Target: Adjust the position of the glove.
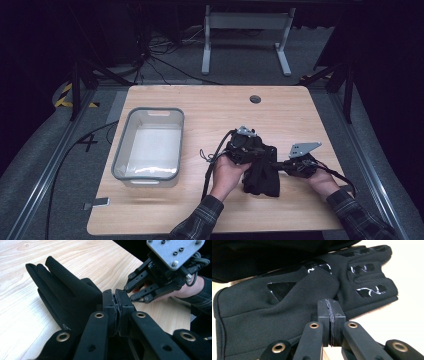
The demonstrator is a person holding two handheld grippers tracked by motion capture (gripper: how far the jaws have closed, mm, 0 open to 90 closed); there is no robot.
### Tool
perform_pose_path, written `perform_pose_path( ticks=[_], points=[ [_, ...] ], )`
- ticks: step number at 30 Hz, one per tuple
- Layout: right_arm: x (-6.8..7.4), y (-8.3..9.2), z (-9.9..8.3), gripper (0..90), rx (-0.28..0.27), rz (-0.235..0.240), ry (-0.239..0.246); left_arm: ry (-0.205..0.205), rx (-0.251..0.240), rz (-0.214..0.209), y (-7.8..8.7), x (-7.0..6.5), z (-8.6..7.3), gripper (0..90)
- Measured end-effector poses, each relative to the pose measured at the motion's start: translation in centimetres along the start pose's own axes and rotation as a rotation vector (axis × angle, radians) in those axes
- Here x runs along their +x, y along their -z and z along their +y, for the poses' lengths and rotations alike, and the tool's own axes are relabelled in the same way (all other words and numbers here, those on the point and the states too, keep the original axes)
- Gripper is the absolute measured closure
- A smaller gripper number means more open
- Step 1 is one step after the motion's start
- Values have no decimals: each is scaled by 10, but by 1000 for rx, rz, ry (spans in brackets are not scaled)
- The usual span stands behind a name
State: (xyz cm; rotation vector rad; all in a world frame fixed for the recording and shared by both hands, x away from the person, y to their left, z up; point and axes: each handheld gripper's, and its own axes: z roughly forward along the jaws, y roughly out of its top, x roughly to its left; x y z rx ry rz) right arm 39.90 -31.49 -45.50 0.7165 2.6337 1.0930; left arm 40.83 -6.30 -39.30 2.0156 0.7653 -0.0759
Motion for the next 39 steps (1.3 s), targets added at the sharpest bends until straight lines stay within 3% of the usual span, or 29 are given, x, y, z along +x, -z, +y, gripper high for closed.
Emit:
perform_pose_path(
  ticks=[8, 13, 16, 20, 35, 37, 39],
  points=[
    [3, -4, 2, 900, -5, 2, 13, 0, 12, -4, -9, 1, 3, 877],
    [-4, 14, -2, 900, -31, -25, -5, -9, 12, 2, -9, 0, 3, 877],
    [-9, 15, -9, 900, -10, -25, -23, -9, 13, -5, -12, -2, 4, 877],
    [-6, 9, -11, 900, 23, -13, -11, -20, 23, -8, -17, -6, 5, 877],
    [-4, 7, -11, 899, 8, 7, -5, -47, 100, -53, -56, -13, -2, 866],
    [-5, 9, -11, 855, 7, -4, -7, -45, 97, -71, -58, -13, -3, 853],
    [-7, 15, -12, 816, -1, -15, -19, -53, 88, -64, -56, -14, -2, 796]
  ],
)
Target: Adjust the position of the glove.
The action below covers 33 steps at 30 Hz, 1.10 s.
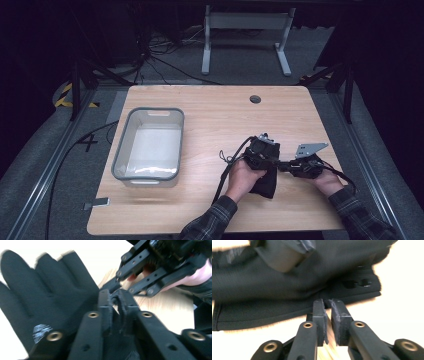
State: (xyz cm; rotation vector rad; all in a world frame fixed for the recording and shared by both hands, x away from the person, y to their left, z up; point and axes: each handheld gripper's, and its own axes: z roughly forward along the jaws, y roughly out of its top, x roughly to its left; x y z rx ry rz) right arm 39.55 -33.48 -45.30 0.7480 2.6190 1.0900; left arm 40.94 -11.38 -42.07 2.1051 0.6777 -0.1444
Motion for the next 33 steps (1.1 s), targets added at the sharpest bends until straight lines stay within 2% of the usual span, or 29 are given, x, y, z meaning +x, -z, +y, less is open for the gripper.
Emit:
perform_pose_path(
  ticks=[3, 6, 8, 10, 12, 16, 22, 25, 29, 33],
  points=[
    [-5, 10, -4, 740, -24, -16, -24, -17, -17, 9, 7, 0, 1, 794],
    [-11, 18, -12, 638, -15, -37, -45, -30, -16, 18, 14, 2, 0, 853],
    [-14, 23, -18, 535, -17, -52, -68, -34, -13, 19, 18, 5, -3, 895],
    [-16, 28, -22, 447, -17, -61, -90, -35, -9, 20, 21, 6, -6, 897],
    [-15, 32, -26, 373, -17, -65, -107, -43, -10, 17, 22, 5, -10, 897],
    [-9, 36, -35, 235, -11, -101, -117, -70, 7, 11, 22, -2, -18, 897],
    [-6, 44, -46, 172, -32, -134, -138, -83, 28, -10, 18, -11, -29, 897],
    [-5, 45, -51, 158, -29, -160, -133, -97, 57, -32, 10, -18, -35, 897],
    [-6, 42, -52, 154, -28, -166, -125, -110, 93, -49, -1, -25, -41, 897],
    [-5, 39, -53, 153, -22, -167, -112, -106, 123, -54, -8, -25, -44, 897]
  ],
)
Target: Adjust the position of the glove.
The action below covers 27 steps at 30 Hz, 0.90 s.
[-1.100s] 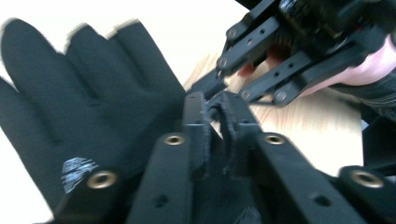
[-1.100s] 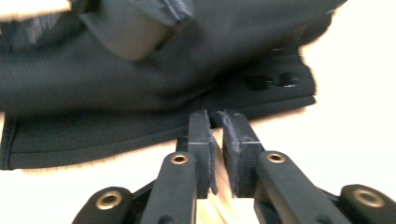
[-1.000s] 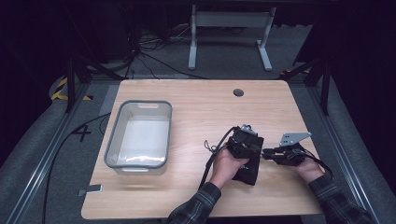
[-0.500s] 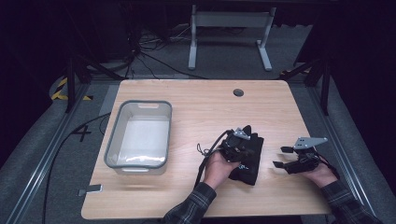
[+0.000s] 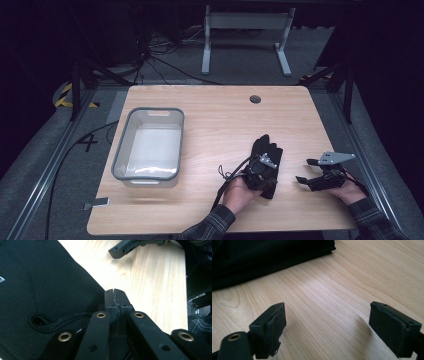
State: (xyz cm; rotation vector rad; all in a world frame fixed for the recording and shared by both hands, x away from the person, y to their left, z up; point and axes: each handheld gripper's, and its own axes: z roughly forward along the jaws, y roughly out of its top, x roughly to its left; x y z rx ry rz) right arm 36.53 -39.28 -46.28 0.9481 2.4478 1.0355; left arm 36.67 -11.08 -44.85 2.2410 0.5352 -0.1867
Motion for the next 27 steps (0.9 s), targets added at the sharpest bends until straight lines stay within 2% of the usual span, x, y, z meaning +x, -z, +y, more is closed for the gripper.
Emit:
perform_pose_path(
  ticks=[6, 13, 18, 27],
  points=[
    [0, -3, -1, 147, 5, 9, 6, 7, 36, 6, -2, -1, -2, 897],
    [-1, -3, -3, 126, -3, 8, 11, 15, 49, 10, 3, -1, -7, 898],
    [-2, -3, -3, 120, 1, 18, 8, 12, 68, 28, 9, -1, -10, 898],
    [-2, -2, -4, 116, 1, 10, 10, 18, 84, 57, 30, 9, -24, 898]
  ],
)
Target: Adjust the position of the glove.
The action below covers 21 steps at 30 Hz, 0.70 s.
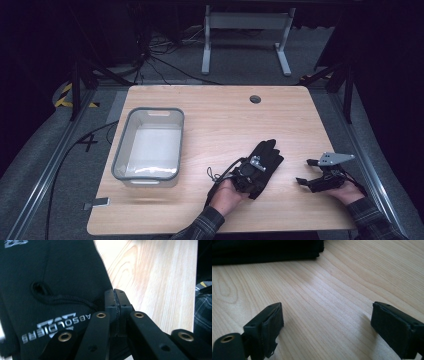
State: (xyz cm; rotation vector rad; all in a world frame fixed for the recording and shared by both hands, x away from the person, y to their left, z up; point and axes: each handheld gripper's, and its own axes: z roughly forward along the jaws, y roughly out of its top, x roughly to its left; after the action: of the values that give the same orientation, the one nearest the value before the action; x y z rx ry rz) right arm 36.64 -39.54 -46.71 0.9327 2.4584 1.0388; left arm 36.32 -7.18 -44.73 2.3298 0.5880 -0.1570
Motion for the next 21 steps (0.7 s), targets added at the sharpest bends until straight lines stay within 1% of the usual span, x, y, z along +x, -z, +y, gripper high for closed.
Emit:
perform_pose_path(
  ticks=[4, 7, 9, 12, 17, 19, 21],
  points=[
    [1, 0, 0, 114, 2, -6, -7, 21, -7, 7, 10, 8, -10, 898],
    [2, 1, -1, 114, 1, -10, -12, 24, -6, 14, 14, 10, -13, 898],
    [1, 1, -1, 114, 1, -11, -10, 25, -1, 29, 19, 12, -16, 898],
    [1, 2, -1, 114, 2, -9, -10, 30, -2, 40, 23, 15, -20, 898],
    [1, 2, -1, 114, 1, -9, -10, 26, -4, 41, 25, 16, -21, 897],
    [1, 2, -1, 114, 1, -9, -10, 18, -3, 45, 26, 15, -20, 896],
    [1, 2, -1, 113, 1, -9, -11, 9, -12, 48, 28, 13, -18, 853]
  ],
)
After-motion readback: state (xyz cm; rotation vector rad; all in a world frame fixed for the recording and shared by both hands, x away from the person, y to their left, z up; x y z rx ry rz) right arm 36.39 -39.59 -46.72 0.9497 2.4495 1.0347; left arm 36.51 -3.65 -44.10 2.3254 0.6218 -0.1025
